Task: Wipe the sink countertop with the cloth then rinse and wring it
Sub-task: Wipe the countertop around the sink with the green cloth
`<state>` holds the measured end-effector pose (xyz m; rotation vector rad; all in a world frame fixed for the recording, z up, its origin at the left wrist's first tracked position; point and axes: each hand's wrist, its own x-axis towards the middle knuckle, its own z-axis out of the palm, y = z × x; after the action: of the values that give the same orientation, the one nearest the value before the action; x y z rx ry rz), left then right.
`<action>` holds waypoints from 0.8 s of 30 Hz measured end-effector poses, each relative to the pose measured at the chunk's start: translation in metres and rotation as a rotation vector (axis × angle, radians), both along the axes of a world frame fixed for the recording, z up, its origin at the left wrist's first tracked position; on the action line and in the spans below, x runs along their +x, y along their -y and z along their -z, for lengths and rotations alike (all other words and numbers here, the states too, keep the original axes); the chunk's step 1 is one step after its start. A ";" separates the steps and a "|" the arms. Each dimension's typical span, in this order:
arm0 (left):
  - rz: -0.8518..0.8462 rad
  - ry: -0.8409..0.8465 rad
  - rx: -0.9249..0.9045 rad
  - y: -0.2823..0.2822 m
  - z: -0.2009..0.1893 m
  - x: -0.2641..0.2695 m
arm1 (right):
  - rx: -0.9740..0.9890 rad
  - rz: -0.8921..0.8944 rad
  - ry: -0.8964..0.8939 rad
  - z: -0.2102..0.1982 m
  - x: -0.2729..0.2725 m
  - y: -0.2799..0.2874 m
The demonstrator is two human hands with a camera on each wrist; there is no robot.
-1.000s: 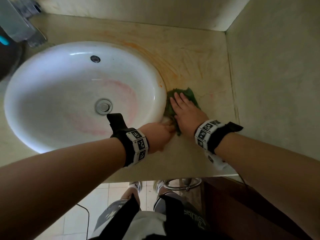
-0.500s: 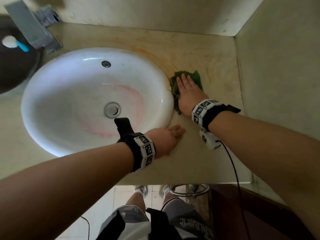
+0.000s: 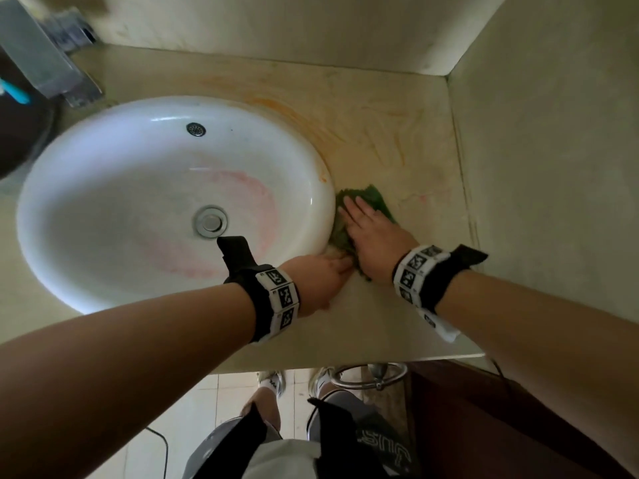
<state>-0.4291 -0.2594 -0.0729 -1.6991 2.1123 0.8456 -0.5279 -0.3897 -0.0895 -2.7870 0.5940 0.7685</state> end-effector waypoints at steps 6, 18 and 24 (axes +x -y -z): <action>0.082 0.028 -0.037 -0.002 0.004 0.002 | -0.020 0.098 0.035 0.002 0.040 0.027; -0.024 -0.050 0.007 0.000 0.002 -0.003 | -0.129 0.366 -0.064 0.003 -0.039 0.023; -0.142 -0.057 -0.050 0.017 0.000 -0.010 | -0.090 0.432 -0.131 -0.001 -0.085 -0.009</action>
<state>-0.4394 -0.2766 -0.0726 -1.8904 2.0855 0.8974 -0.6129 -0.3802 -0.0886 -2.5522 1.2286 0.8430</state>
